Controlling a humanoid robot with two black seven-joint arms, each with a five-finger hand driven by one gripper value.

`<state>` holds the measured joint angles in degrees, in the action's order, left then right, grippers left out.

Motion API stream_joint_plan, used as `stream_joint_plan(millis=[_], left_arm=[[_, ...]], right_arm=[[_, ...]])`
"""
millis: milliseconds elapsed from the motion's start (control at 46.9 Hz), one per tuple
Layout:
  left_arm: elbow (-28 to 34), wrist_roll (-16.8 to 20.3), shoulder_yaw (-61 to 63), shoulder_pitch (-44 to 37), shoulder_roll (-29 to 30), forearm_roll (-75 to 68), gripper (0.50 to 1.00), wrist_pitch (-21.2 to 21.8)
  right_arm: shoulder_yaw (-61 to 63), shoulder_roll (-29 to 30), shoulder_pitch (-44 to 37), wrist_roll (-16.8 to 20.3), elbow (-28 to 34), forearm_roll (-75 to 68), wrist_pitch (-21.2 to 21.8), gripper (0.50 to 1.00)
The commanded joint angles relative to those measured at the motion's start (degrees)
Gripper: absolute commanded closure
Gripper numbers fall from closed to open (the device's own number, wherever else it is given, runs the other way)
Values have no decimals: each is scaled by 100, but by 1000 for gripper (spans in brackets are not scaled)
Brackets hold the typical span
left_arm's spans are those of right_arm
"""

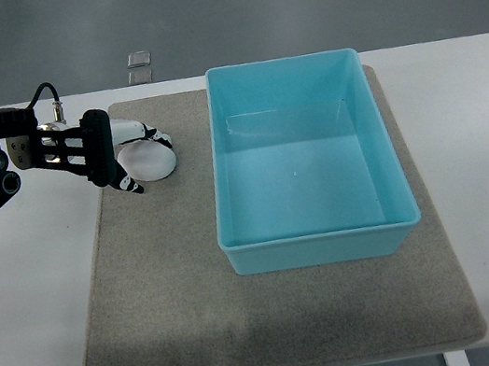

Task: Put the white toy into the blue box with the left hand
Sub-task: 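Close the left hand fingers around the white bunny toy, then lift the bunny toy with the left hand off the mat, then carry the bunny toy over the blue box and open the left hand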

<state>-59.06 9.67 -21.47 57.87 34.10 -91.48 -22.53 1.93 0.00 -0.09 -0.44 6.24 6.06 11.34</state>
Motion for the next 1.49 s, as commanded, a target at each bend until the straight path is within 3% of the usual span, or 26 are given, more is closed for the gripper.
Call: stream_joint_plan(millis=[0, 235, 469, 555, 939, 1131, 1472], left_arm=[[9, 0, -7, 5, 0, -10, 681, 12], [9, -9, -7, 49, -35, -19, 891, 117], [26, -9, -7, 49, -70, -19, 917, 363], [26, -9, -24, 84, -70, -10, 999, 381], [-9, 43, -130, 392, 97, 8, 1000, 416], [-88, 70, -253, 690, 194, 16, 1000, 873], [-791, 263, -244, 1218, 203, 34, 1000, 926]], right_arm=[[0, 0, 0, 0, 0, 0, 0, 564], [0, 0, 0, 0, 0, 0, 0, 564], [0, 0, 0, 0, 0, 0, 0, 564], [0, 0, 0, 0, 0, 0, 0, 564], [0, 0, 0, 0, 0, 0, 0, 564], [0, 0, 0, 0, 0, 0, 0, 564], [0, 0, 0, 0, 0, 0, 0, 564]])
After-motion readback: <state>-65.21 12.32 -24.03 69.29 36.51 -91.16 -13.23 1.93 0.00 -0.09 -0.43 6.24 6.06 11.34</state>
